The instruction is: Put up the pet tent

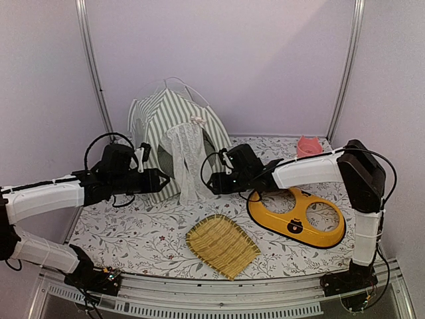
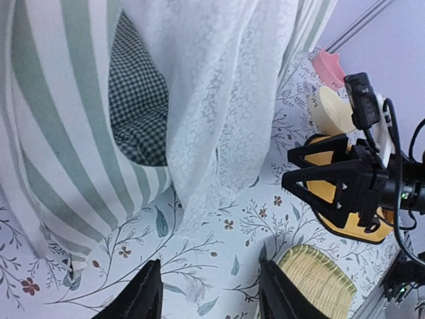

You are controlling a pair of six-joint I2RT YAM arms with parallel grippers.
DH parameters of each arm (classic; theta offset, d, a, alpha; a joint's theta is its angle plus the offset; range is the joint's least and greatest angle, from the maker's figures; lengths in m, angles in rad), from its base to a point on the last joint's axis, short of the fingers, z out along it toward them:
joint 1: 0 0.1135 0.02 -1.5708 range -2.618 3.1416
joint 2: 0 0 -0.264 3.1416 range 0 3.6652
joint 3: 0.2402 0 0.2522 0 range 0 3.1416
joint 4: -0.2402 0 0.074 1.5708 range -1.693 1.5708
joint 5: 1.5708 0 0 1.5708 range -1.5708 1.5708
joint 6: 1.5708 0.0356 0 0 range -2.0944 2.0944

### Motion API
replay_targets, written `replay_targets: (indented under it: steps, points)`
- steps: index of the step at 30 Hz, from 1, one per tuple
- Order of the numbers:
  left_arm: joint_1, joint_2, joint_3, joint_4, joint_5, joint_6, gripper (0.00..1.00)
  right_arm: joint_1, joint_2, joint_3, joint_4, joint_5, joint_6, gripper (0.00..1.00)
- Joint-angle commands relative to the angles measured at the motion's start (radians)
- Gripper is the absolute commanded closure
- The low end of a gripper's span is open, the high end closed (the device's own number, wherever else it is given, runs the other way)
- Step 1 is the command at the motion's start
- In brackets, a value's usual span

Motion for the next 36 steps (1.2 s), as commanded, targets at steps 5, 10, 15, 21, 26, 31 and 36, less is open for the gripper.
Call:
replay_targets:
  steps: [5, 10, 15, 21, 26, 31, 36]
  points:
    - [0.161, 0.127, -0.003, 0.068, 0.015, -0.024, 0.6, 0.0, 0.19, 0.22, -0.016, 0.027, -0.076, 0.16]
    - [0.268, 0.18, 0.058, 0.062, -0.035, 0.018, 0.63, 0.0, 0.199, 0.289, -0.06, 0.051, -0.083, 0.46]
    - [0.36, 0.234, 0.141, 0.056, -0.036, 0.074, 0.63, 0.002, 0.196, 0.343, -0.079, -0.017, -0.088, 0.93]
    - [0.354, 0.201, 0.109, 0.083, 0.098, 0.089, 0.61, 0.046, 0.172, 0.341, -0.074, -0.049, -0.08, 0.86]
    - [0.294, 0.102, -0.039, 0.121, 0.114, 0.053, 0.57, 0.094, 0.208, 0.34, -0.031, -0.068, -0.089, 0.49]
    - [0.271, 0.085, -0.158, 0.182, 0.13, 0.034, 0.48, 0.101, 0.284, 0.37, 0.011, -0.059, -0.083, 0.32]
    - [0.249, 0.132, -0.211, 0.259, 0.16, 0.031, 0.39, 0.101, 0.377, 0.423, 0.034, -0.036, -0.066, 0.31]
